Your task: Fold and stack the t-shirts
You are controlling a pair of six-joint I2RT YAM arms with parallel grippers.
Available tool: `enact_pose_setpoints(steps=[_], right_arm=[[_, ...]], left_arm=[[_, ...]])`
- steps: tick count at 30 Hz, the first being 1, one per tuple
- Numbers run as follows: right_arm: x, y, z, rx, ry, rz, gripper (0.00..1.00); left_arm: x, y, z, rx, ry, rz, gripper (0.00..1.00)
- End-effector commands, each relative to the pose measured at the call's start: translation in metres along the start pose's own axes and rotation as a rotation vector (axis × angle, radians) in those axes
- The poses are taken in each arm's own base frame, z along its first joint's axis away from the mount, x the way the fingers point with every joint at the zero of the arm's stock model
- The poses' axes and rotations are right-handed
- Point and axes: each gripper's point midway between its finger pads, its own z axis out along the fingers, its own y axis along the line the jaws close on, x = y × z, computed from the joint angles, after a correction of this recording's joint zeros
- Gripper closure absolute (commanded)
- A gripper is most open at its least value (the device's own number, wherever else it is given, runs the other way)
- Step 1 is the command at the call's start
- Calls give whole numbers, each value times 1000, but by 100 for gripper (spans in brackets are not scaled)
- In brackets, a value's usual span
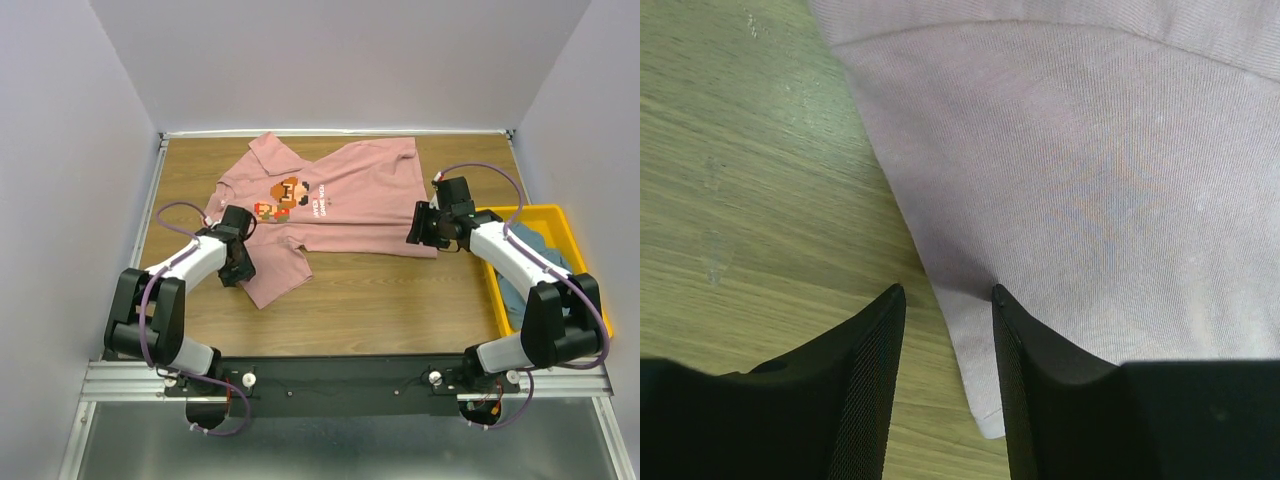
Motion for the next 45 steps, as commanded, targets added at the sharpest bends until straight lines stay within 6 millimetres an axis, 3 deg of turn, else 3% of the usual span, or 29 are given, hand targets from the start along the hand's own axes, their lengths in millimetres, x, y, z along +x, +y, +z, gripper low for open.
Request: enact_pose_setpoints(steps=[1,7,8,10,15,17,26,33,45], right_arm=[[-2,-5,-3,24,-32,-11,43],[1,-8,-4,29,-41,-10,44],[1,-8,-4,27,-45,-9,43],[2,-8,-4,26,-44,-12,43],[5,-8,-3,29,-44,-16,43],[5,-12,-3,53,-50,-14,44],[12,-42,7,216,-40,20,43],[4,-58,14,329,-60,61,44],[25,-79,43,438,30,119,45]], left_arm=[[7,9,7,-81,30,7,52],[12,8,14,-107,58,30,53],[13,8,15,-113,61,32,58],[15,8,16,-116,66,33,60],[14,8,14,-115,61,20,94],[11,9,11,-120,48,15,100],[-26,5,-15,-101,-80,0,100],[-52,1,-28,-82,-177,27,100],[-56,-2,-25,-35,-212,61,100]])
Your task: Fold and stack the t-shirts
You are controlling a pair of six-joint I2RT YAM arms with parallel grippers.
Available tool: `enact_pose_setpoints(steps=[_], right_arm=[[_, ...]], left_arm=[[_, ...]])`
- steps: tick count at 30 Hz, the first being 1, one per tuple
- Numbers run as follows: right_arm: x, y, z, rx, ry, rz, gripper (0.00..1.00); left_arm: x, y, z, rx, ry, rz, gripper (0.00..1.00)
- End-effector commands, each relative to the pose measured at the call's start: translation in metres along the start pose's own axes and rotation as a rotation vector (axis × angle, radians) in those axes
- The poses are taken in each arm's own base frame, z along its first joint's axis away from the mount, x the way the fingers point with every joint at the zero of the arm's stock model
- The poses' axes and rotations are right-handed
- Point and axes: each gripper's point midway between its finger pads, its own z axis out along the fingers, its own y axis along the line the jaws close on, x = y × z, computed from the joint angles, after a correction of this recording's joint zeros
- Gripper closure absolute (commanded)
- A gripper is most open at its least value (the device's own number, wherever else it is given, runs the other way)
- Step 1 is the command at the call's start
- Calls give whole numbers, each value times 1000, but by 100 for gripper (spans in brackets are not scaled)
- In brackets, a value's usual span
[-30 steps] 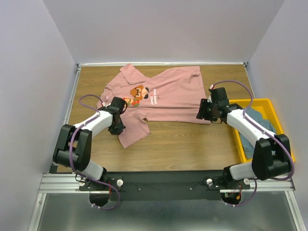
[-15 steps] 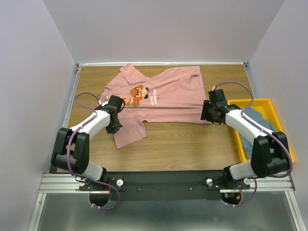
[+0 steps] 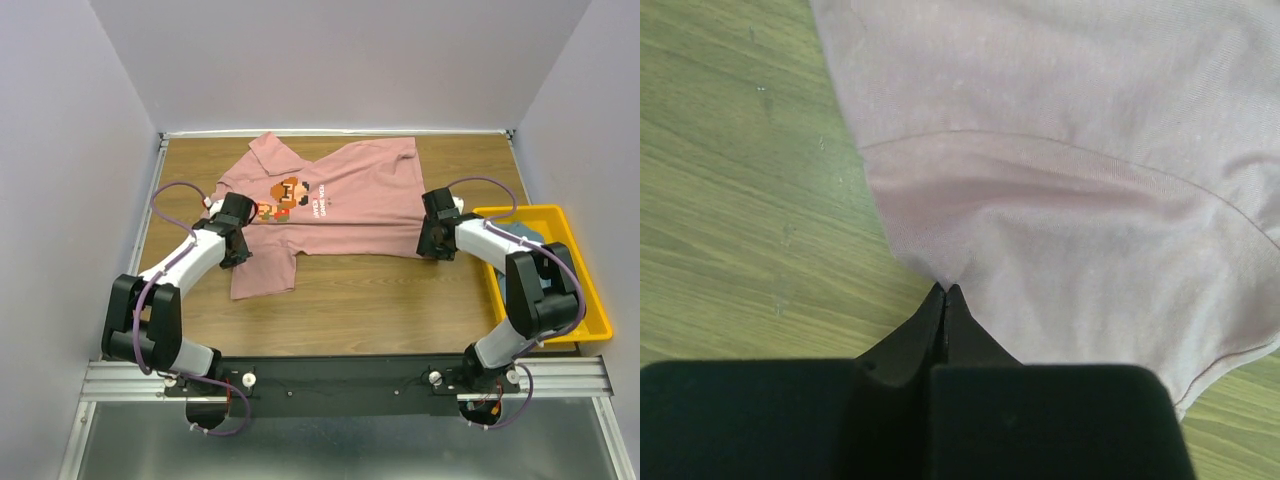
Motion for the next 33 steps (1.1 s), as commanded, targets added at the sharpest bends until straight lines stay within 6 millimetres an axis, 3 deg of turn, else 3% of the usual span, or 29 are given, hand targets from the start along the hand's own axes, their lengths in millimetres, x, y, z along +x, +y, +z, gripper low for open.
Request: enact_pose_setpoints(steps=[1,5,8,13,14,16,20,23,24,27,28,29,30,31,32,33], right_arm=[[-3,-10,8,76,-7,38,45],[4,-14,16,92,19,40,46],[6,-16,19,98,24,26,51],[-2,-14,14,78,8,0,76],[-8,-12,11,68,-8,-6,89],[-16,-12,7,55,-25,4,99],[-43,-7,-11,15,-76,14,99],[-82,1,-37,-24,-162,13,99],[-106,7,-51,-44,-215,10,99],[-147,17,-76,-76,-305,-1,99],[-164,19,-83,-80,-337,-4,99],[-198,26,-107,-101,-418,-10,99],[-218,28,-122,-110,-467,-10,99],[-234,30,-127,-105,-495,-13,99],[-271,35,-163,-135,-600,9,99],[-287,37,-179,-144,-647,-2,99]], left_arm=[[-8,4,0,4,-50,3,100],[-9,4,1,16,-53,4,100],[-13,6,1,20,-59,-6,100],[-35,12,-6,19,-99,-22,100],[-42,18,-6,10,-110,-38,100],[-55,21,-12,9,-138,-44,100],[-83,27,-26,12,-195,-68,100],[-120,26,-47,37,-281,-100,100],[-148,25,-63,55,-346,-116,100],[-197,27,-87,63,-454,-151,100],[-235,27,-117,86,-542,-183,100],[-255,33,-116,74,-553,-203,100],[-276,35,-130,82,-594,-220,100],[-315,35,-175,123,-705,-255,100],[-333,32,-177,130,-722,-260,100],[-352,36,-194,141,-767,-280,100]])
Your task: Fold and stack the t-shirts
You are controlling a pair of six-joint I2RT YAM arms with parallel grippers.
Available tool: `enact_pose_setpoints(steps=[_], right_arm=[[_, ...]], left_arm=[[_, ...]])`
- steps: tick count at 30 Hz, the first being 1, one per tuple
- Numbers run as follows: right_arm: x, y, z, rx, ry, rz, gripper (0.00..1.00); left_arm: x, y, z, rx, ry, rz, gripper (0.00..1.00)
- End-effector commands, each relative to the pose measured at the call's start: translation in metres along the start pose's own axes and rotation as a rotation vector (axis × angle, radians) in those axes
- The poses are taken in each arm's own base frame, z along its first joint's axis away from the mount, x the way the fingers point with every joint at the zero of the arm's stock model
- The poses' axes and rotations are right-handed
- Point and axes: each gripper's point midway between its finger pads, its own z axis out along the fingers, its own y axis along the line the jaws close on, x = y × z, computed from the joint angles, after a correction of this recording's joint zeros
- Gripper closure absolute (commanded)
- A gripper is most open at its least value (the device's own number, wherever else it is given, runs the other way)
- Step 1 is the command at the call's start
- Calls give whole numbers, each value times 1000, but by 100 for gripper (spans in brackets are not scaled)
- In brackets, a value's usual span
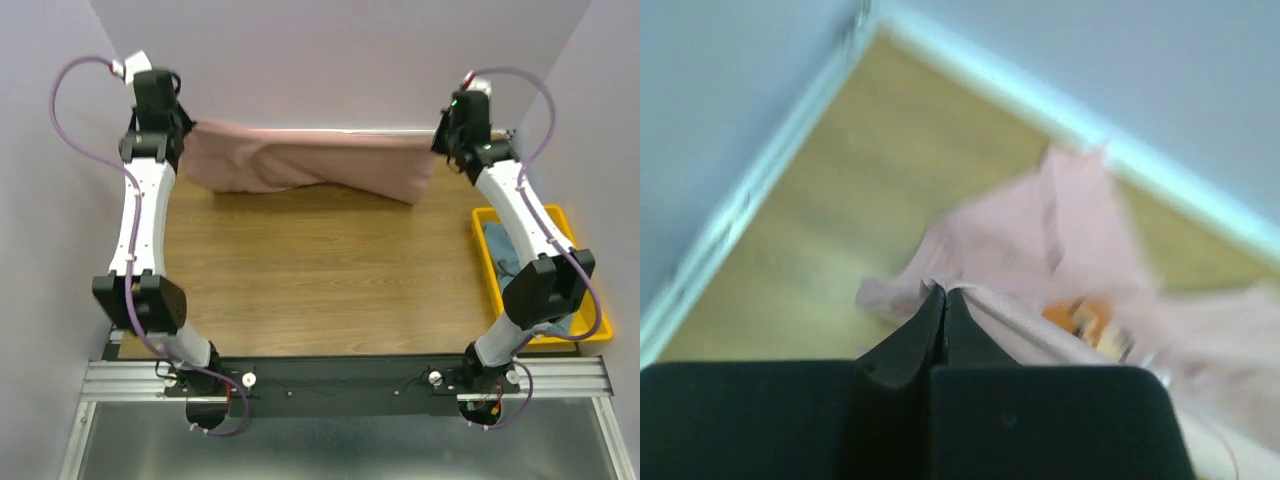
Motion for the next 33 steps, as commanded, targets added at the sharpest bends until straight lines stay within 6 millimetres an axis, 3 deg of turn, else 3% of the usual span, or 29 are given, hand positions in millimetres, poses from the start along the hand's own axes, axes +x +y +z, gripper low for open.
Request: enact_pose_setpoints(steps=[1,3,4,6,7,8,9,10,11,14,16,18,19,21,22,27,30,33], right_arm=[[-127,8,-35,-15,-277,-29,99],[-165,14,-52,-33,-365,-14,99],[-184,18,-62,-50,-413,-21,99],[-231,22,-105,-86,-549,-1,99],[-242,21,-119,-92,-587,-4,99],[-253,19,-141,-98,-633,-12,99],[-263,16,-160,-101,-675,-12,99],[-267,13,-175,-102,-700,-12,99],[-269,8,-187,-94,-721,-16,99],[-276,-13,-241,-62,-834,-33,99],[-270,-27,-277,-43,-888,-74,99],[-268,-32,-299,-47,-926,-88,99],[-266,-38,-322,-51,-960,-93,99],[-257,-42,-325,-39,-956,-126,99],[-255,-45,-338,-47,-976,-132,99],[-240,-46,-335,-49,-953,-174,99],[-232,-43,-315,-51,-911,-188,99],[-213,-35,-267,-50,-806,-208,99]], left_arm=[[-120,-18,-18,49,-242,-56,100],[-164,-28,-38,92,-335,-82,100],[-205,-36,-71,141,-450,-115,100],[-236,-38,-106,191,-557,-144,100],[-255,-35,-141,230,-652,-173,100],[-262,-32,-158,246,-697,-184,100],[-262,-28,-155,245,-730,-194,100],[-265,-27,-172,262,-769,-201,100],[-276,-17,-227,291,-872,-225,100],[-286,3,-288,269,-1002,-218,100],[-291,13,-323,253,-1050,-215,100],[-291,16,-340,255,-1072,-208,100],[-289,18,-350,259,-1080,-201,100],[-287,19,-359,266,-1089,-187,100],[-284,21,-363,258,-1092,-171,100],[-275,8,-362,306,-1081,-84,100],[-261,-7,-329,343,-1014,-31,100],[-233,-21,-272,361,-897,8,100]])
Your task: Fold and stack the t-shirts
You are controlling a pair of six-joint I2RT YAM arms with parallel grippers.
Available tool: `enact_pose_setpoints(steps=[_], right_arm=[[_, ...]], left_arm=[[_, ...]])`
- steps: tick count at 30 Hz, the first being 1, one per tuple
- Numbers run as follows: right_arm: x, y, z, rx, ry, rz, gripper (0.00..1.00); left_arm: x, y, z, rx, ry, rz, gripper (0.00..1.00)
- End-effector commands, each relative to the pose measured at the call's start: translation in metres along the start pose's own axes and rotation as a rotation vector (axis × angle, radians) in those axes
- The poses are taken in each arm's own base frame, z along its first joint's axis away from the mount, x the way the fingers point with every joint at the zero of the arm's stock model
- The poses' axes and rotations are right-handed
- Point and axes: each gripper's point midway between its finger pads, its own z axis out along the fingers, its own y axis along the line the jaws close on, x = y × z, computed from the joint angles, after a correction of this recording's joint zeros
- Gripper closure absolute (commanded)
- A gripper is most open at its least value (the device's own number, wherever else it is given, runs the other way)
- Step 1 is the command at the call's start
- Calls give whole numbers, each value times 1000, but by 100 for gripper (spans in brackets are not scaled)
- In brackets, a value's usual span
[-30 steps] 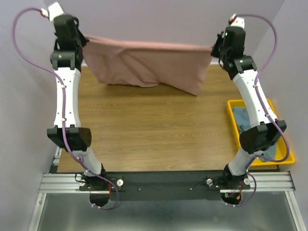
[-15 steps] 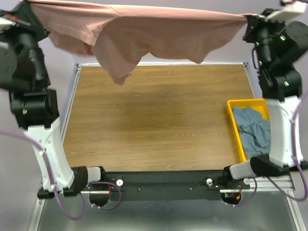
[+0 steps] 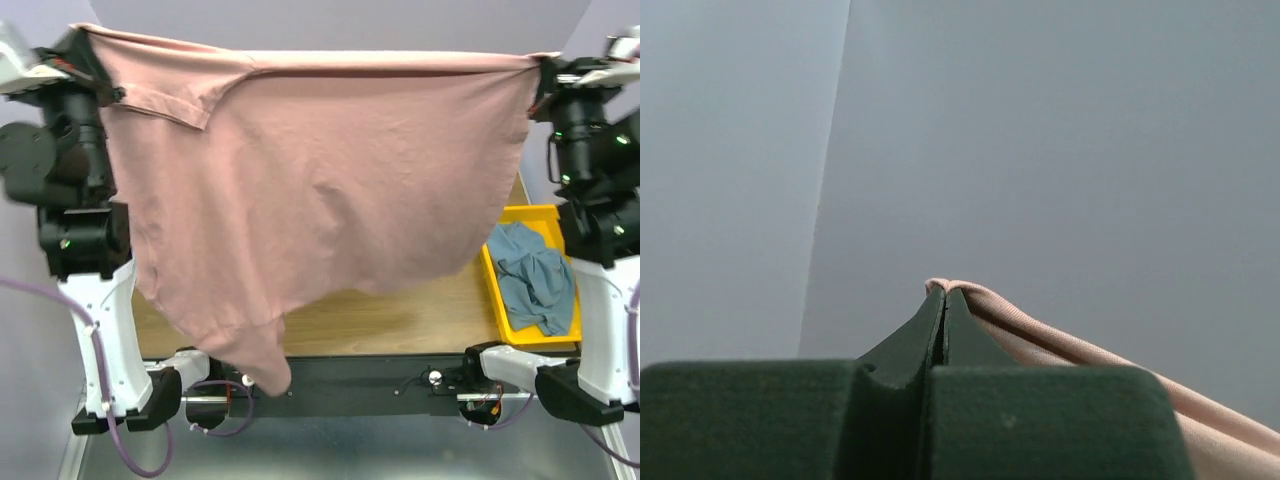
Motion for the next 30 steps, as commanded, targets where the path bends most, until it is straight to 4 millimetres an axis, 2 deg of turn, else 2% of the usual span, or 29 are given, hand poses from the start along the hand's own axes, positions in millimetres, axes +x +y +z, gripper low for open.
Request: enact_pose_setpoints(steps=[1,2,3,5,6,7,8,9,10,11,12,13,14,15,16,17,21,26,30], right_arm=[[92,-5,25,59,213,-80,99],[125,-2,28,57,281,-85,99],[171,2,35,63,379,-106,99],[221,6,40,64,480,-125,99],[247,8,41,67,532,-135,99],[302,11,42,67,639,-162,99],[317,13,47,67,657,-160,99],[350,15,42,66,713,-161,99],[371,15,48,76,722,-153,99],[410,18,48,65,784,-151,99],[429,20,51,71,807,-128,99],[443,15,57,83,815,-111,99],[479,18,54,70,877,-107,99],[492,17,57,74,893,-98,99],[493,13,67,79,883,-94,99],[505,17,68,77,899,-59,99],[544,16,69,66,954,-39,99],[563,13,63,62,991,-16,99],[558,11,63,60,986,-6,99]], left_arm=[[75,13,15,-11,129,58,100],[121,19,17,-4,211,62,100],[171,24,13,13,307,66,100],[241,33,9,30,438,72,100],[290,44,-2,23,526,74,100],[339,52,-8,18,623,73,100],[371,60,-15,4,685,76,100],[400,67,-22,-8,739,79,100],[428,71,-29,0,797,69,100],[477,81,-41,-14,897,62,100],[499,84,-47,-8,943,56,100],[512,83,-43,-3,971,46,100],[549,87,-56,3,1059,26,100],[561,87,-56,9,1087,15,100],[571,87,-57,11,1111,3,100],[586,89,-58,9,1144,-5,100],[609,93,-62,0,1211,-9,100],[626,99,-71,-6,1265,-7,100],[625,99,-71,-9,1287,-14,100]])
